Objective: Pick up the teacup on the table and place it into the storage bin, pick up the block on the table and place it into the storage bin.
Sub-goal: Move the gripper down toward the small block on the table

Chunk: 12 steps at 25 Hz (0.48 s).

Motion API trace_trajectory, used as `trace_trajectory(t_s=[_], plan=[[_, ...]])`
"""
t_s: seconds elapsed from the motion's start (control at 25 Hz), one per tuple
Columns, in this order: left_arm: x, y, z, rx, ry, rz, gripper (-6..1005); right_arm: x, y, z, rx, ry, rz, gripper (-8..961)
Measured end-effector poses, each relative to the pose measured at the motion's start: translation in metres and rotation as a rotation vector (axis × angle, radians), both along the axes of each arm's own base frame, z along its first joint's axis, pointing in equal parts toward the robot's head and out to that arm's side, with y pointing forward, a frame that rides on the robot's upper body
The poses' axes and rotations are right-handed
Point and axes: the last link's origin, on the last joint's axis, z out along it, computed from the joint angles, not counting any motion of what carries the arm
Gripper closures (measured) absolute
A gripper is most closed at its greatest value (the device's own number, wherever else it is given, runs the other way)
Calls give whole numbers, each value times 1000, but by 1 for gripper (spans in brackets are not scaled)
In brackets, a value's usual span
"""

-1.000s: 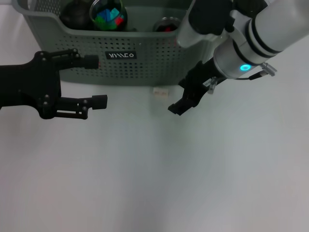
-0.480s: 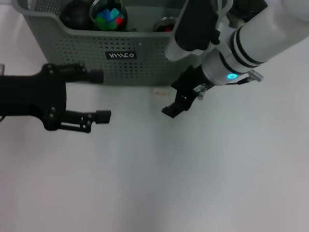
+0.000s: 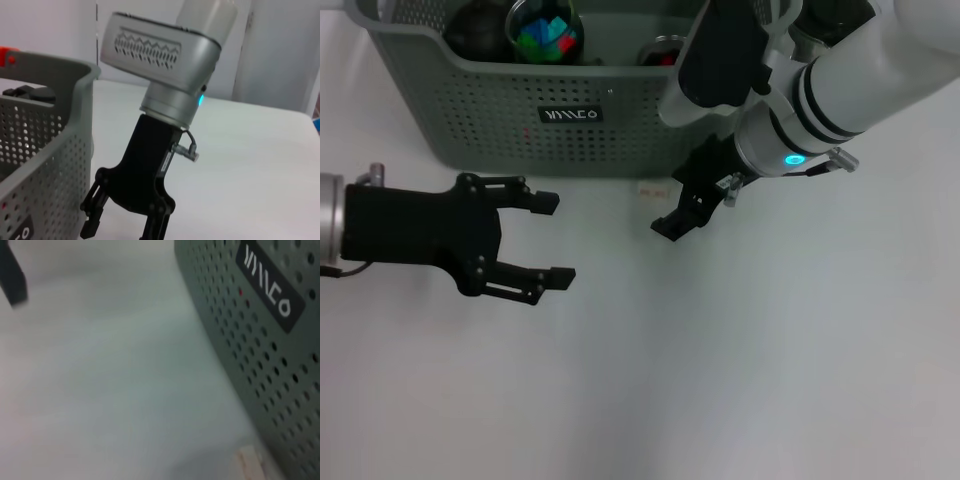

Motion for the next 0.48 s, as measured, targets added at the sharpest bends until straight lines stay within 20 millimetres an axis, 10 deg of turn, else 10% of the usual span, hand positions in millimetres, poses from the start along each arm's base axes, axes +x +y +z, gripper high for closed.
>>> trace_trajectory(t_s=[0.48], plan=[[-3, 0, -5, 2, 8, 5, 116, 1, 1, -5, 19, 1, 10, 128]])
